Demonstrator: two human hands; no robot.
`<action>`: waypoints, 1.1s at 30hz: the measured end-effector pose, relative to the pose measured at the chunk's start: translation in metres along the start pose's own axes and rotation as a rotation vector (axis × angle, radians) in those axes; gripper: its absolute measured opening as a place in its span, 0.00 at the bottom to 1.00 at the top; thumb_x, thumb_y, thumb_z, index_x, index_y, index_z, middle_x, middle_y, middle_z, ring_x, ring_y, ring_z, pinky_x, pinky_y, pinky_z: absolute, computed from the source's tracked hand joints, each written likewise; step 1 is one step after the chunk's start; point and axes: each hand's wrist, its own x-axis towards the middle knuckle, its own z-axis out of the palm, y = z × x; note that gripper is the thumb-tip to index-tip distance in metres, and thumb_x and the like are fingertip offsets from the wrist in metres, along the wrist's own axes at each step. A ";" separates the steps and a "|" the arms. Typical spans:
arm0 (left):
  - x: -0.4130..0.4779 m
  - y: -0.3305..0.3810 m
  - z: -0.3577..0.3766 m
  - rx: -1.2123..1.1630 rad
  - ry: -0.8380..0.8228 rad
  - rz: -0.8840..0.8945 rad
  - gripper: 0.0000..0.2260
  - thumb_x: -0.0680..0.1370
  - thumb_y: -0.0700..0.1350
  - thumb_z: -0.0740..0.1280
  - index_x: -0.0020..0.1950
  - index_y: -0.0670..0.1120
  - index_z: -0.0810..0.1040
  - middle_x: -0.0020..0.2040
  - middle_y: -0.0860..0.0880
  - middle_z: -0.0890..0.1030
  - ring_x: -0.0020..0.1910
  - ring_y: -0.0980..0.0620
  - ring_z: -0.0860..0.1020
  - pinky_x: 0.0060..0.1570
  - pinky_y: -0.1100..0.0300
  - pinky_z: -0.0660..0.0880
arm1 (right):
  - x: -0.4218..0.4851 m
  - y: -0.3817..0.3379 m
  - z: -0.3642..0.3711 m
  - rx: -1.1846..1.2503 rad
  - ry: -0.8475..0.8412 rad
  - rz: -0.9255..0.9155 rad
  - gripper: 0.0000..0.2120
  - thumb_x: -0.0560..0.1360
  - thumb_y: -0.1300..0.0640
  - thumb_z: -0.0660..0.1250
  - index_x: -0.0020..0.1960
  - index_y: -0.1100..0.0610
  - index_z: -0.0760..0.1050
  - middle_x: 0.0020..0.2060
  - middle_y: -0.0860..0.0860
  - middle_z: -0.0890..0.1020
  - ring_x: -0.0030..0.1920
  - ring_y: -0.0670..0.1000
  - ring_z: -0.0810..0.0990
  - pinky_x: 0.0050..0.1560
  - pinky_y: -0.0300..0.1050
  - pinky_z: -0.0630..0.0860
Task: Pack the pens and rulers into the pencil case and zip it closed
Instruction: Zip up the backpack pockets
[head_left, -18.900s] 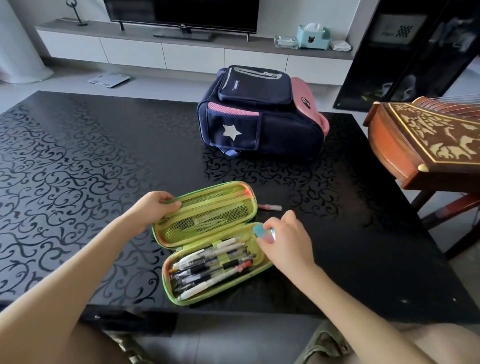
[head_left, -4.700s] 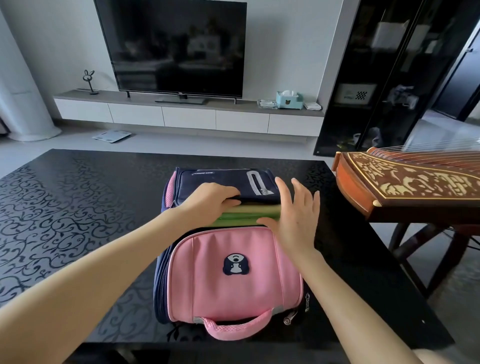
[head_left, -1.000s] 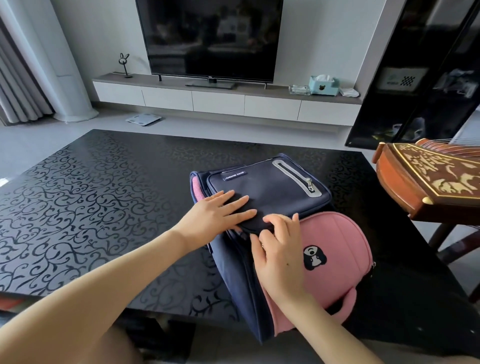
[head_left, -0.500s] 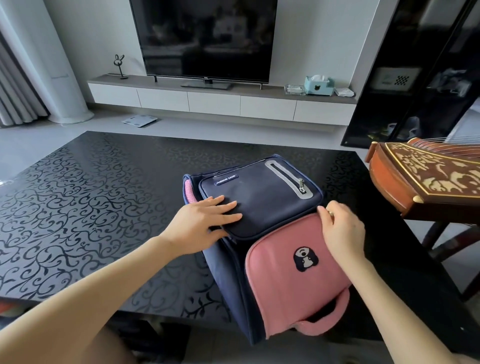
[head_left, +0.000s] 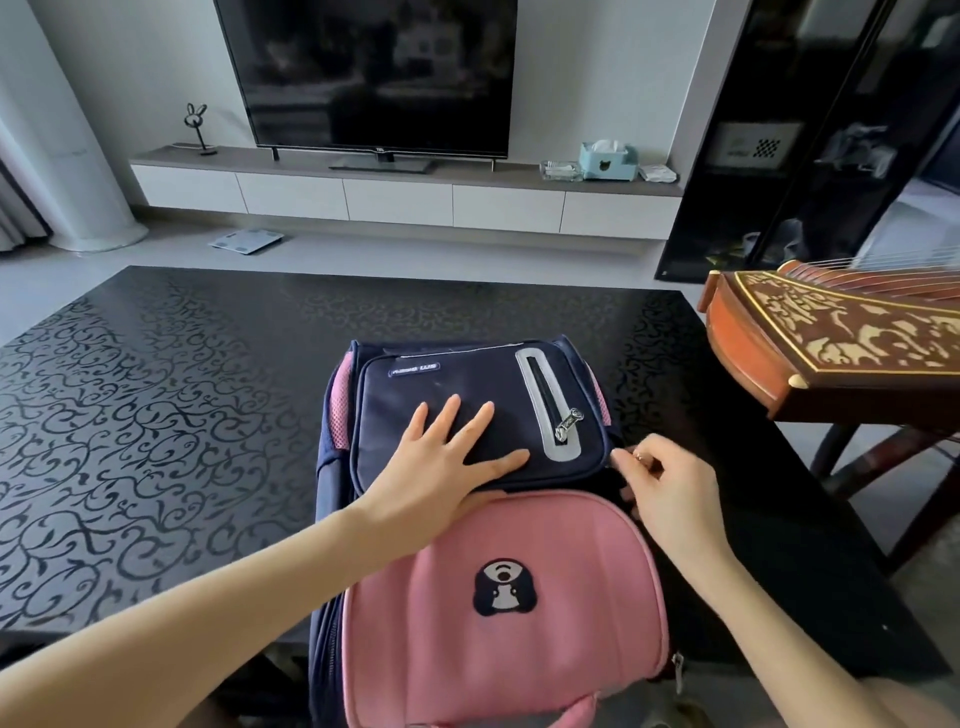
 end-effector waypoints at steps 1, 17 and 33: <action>-0.001 0.000 0.002 0.010 0.000 0.005 0.19 0.78 0.58 0.49 0.66 0.60 0.70 0.66 0.40 0.74 0.60 0.32 0.74 0.55 0.35 0.72 | 0.007 0.002 0.003 0.068 -0.001 0.057 0.13 0.74 0.57 0.68 0.34 0.62 0.72 0.28 0.55 0.79 0.26 0.48 0.78 0.27 0.46 0.76; 0.121 0.010 -0.068 0.037 -0.030 -0.301 0.14 0.81 0.48 0.55 0.55 0.44 0.78 0.54 0.44 0.81 0.52 0.42 0.78 0.36 0.58 0.65 | -0.008 -0.063 -0.031 -0.141 0.102 -0.142 0.26 0.74 0.34 0.52 0.57 0.51 0.77 0.52 0.44 0.80 0.54 0.46 0.78 0.47 0.38 0.66; 0.224 -0.015 -0.114 -0.366 0.129 -0.766 0.12 0.79 0.45 0.58 0.53 0.39 0.76 0.48 0.41 0.80 0.49 0.42 0.78 0.38 0.57 0.69 | 0.079 -0.020 -0.070 -0.748 0.520 -0.512 0.21 0.56 0.53 0.80 0.39 0.59 0.71 0.30 0.53 0.76 0.32 0.56 0.75 0.29 0.47 0.71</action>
